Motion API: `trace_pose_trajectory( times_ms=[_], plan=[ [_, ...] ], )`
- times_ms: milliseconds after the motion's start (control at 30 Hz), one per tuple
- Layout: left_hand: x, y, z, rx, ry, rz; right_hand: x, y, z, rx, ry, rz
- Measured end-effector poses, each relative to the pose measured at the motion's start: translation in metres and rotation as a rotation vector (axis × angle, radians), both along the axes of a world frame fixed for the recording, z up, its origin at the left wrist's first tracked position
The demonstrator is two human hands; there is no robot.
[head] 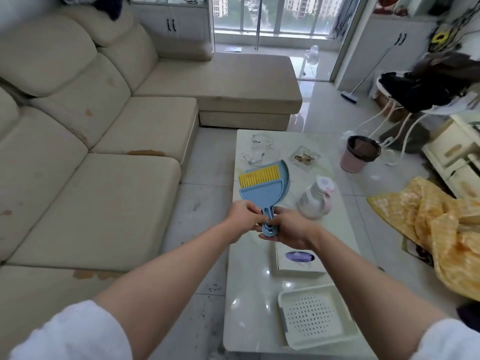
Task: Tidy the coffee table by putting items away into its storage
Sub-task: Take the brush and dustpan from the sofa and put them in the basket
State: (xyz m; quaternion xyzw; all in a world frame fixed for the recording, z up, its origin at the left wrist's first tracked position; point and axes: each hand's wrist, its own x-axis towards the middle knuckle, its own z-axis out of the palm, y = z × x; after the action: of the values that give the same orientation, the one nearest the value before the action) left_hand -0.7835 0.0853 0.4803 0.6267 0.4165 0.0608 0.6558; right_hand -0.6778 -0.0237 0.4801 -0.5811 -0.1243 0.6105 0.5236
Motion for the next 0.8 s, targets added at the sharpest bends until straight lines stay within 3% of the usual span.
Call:
trace_pose_trajectory(
  times_ms=[167, 333, 533, 800],
  plan=[
    [0.015, 0.006, -0.021, 0.155, 0.084, 0.191, 0.021, -0.034, -0.021, -0.151, -0.071, 0.002],
    [0.018, 0.010, -0.048, 0.045, 0.115, -0.096, 0.037, -0.075, -0.036, -0.244, -0.088, 0.057],
    [0.019, -0.049, -0.107, 0.045, 0.195, -0.180, 0.048, -0.146, -0.078, -0.469, -0.259, 0.326],
    [0.037, -0.171, -0.202, 0.103, 0.354, -0.296, 0.067, -0.251, -0.174, -0.666, -0.326, 0.435]
  ],
)
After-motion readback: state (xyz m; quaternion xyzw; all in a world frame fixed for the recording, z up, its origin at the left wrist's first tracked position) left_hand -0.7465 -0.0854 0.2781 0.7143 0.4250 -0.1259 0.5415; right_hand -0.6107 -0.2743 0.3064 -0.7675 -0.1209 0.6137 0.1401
